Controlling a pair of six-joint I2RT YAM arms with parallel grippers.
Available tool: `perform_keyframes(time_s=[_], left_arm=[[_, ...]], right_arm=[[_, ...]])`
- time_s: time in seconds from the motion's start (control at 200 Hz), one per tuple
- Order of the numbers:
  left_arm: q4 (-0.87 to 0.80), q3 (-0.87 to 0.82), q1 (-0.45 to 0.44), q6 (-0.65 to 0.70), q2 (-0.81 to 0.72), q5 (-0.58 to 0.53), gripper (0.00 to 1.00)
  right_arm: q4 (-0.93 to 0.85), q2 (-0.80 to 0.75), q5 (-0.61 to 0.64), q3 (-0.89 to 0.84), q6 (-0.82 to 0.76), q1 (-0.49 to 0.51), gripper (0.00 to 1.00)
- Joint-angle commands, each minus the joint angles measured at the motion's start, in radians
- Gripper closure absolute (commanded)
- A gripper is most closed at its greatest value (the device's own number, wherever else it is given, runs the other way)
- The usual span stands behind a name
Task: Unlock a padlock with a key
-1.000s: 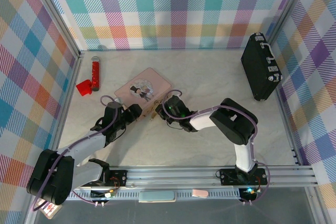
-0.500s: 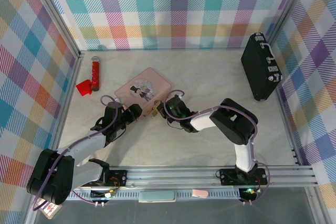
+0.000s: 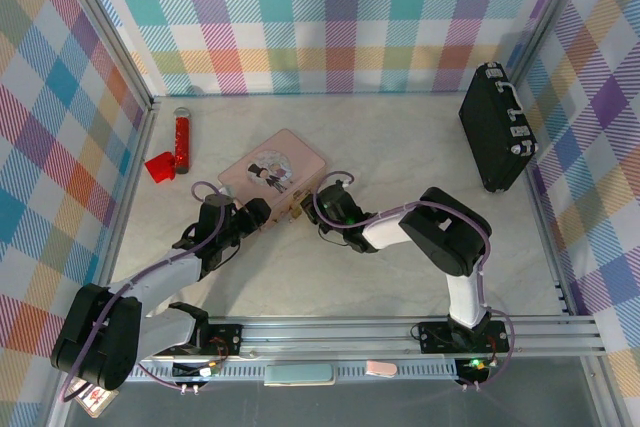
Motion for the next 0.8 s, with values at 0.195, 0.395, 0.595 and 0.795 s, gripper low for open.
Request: perform_keyframes(time_s=[0.195, 0.395, 0.595, 0.795], left_arm=[[-0.047, -0.015, -0.009, -0.002, -0.004, -0.03, 0.27], [-0.056, -0.019, -0.009, -0.006, -0.014, -0.033, 0.28], [-0.087, -0.016, -0.008, -0.004, -0.052, -0.047, 0.28], [-0.1, -0.016, -0.008, -0.002, -0.073, -0.051, 0.27]], right_arm=[[-0.011, -0.022, 0.017, -0.029, -0.005, -0.02, 1.0], [-0.015, -0.04, 0.019, -0.043, -0.01, -0.032, 1.0], [-0.031, -0.065, 0.029, -0.059, -0.028, -0.036, 1.0], [-0.038, -0.069, 0.023, -0.062, -0.035, -0.039, 1.0]])
